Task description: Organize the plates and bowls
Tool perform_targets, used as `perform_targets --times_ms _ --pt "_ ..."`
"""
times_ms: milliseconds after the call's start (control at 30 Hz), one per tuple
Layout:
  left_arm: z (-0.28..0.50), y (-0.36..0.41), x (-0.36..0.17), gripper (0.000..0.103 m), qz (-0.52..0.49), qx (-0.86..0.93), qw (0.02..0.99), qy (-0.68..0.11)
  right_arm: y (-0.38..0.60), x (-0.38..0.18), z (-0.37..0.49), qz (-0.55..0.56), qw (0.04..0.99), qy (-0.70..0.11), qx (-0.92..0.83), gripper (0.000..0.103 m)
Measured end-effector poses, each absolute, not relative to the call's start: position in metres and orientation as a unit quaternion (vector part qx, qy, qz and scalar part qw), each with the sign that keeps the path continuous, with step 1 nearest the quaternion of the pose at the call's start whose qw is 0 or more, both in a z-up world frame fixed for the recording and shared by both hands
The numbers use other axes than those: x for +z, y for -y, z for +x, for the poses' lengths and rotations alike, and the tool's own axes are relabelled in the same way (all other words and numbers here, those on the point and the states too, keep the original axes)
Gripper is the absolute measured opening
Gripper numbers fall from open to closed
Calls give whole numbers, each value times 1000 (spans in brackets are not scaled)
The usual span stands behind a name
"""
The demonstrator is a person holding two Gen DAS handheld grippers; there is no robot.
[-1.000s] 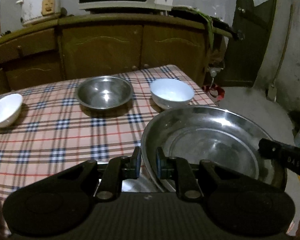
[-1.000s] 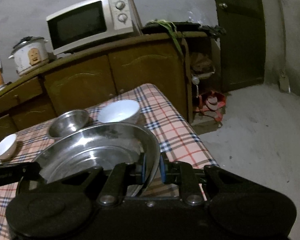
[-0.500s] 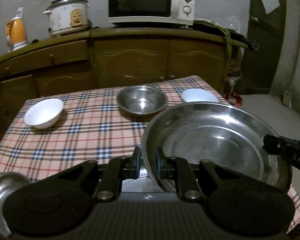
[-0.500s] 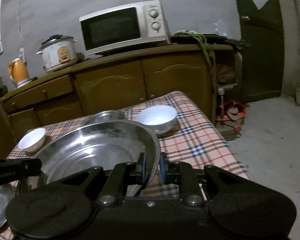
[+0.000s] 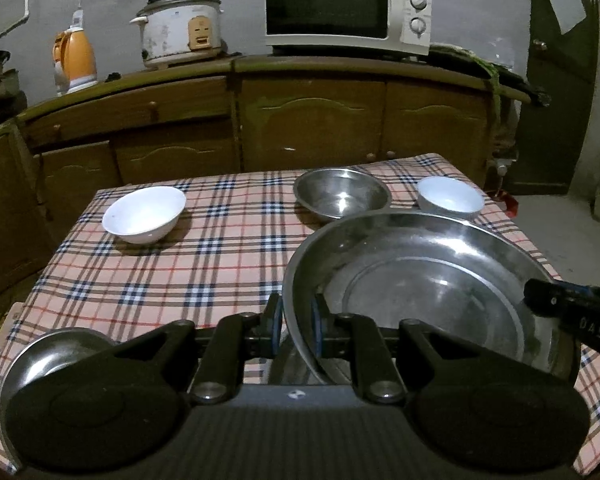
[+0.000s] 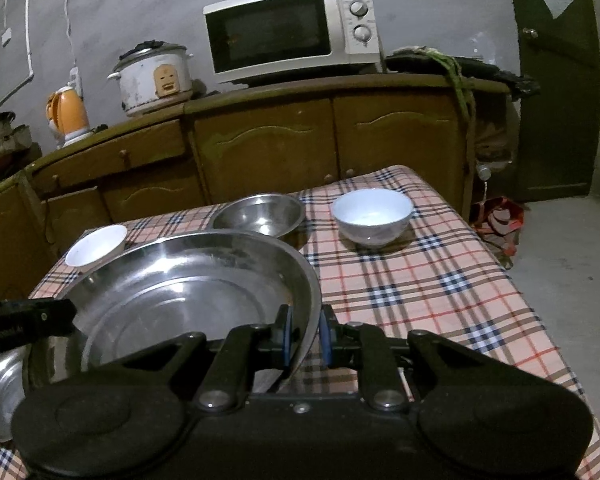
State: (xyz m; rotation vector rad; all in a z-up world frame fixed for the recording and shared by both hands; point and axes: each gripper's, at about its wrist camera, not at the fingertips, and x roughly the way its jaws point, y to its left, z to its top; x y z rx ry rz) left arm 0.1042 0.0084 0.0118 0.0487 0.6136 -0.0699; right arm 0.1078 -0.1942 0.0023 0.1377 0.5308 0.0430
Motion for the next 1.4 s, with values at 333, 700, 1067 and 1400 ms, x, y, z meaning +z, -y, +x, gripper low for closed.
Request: perform_targets --times_ms 333,700,1067,1400 --pt "104 -24 -1 16 25 -23 950 -312 179 -10 115 63 958 -278 34 20" --pt "108 -39 -34 16 26 -19 940 -340 164 -43 126 52 948 -311 41 20" --pt "111 -35 -54 16 37 -22 934 -354 165 -63 130 44 943 -329 34 20" --pt "114 -31 -72 16 45 -23 928 -368 165 -79 135 36 938 -344 30 20"
